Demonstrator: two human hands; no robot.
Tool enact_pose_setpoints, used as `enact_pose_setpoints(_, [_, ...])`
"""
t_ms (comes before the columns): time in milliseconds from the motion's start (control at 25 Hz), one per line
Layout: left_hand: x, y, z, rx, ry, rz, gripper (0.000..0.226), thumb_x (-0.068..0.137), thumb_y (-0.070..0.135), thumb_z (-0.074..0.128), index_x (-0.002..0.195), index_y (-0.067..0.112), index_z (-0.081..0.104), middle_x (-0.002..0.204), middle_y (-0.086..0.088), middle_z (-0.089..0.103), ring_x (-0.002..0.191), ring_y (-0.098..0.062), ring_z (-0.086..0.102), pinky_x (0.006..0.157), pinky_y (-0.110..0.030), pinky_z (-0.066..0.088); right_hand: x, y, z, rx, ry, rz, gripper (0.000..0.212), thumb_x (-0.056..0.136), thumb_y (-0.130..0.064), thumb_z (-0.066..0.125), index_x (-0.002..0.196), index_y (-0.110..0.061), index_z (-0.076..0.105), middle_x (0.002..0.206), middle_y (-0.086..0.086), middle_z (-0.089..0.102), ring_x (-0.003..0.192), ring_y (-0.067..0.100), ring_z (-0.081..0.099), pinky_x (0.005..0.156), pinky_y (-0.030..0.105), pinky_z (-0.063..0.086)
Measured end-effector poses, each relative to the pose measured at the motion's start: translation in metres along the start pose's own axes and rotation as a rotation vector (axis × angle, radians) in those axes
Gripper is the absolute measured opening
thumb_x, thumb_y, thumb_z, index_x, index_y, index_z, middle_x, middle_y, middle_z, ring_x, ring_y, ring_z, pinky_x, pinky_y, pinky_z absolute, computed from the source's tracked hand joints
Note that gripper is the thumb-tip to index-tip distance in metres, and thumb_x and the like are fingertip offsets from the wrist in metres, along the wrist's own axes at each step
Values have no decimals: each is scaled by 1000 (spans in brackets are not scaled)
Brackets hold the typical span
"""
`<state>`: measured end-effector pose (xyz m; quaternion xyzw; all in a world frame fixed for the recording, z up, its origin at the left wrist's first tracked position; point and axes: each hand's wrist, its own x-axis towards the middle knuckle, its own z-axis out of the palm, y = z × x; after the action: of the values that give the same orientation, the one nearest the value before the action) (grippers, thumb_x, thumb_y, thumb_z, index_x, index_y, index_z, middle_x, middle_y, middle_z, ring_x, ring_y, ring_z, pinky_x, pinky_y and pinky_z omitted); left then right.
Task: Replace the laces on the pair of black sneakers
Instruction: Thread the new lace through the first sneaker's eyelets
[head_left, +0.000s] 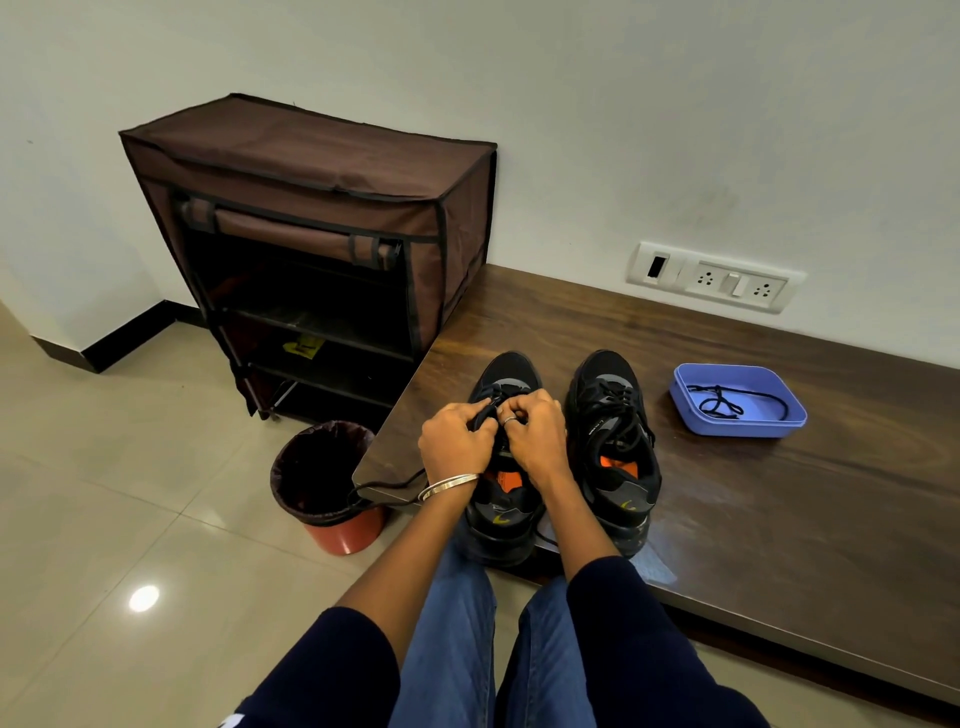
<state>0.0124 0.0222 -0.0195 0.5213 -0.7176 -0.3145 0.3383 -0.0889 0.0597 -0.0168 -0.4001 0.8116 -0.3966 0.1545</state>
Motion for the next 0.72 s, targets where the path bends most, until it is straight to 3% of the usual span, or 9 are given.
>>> enact_pose_setpoints(280, [-1,-2,-3,28,-24,35,31,79,28,68,109,30,72,112,3,70,102,-18,64,88,-32,50,-6,-8,-2,-63,9,-43,34,91,-14,54,61,-28,45,91,-1,47,106,27,46,88,49,43])
enact_pose_setpoints(440, [2,-6,-14,-23,-150,18,26,86,42,61,109,34,72,114,6,69,105,-16,61,90,-31,48,-6,-6,1,-45,21,-25,22,91,-15,57,71,-24,56,94,-4,48,107,25,48,90,50,43])
enact_pose_setpoints(560, [11,-4,-19,-89,-175,-85,29,93,48,50,95,34,75,98,6,73,94,-15,63,84,-32,48,-6,-4,2,-68,31,-10,16,92,-19,58,78,-22,62,95,-7,48,108,23,48,91,46,41])
enact_pose_setpoints(720, [27,0,-19,-43,-219,-84,9,83,39,69,84,32,74,81,10,72,83,-10,67,78,-28,53,-7,-3,-1,-51,1,-8,16,92,-18,55,81,-20,67,105,0,54,115,24,45,88,39,32])
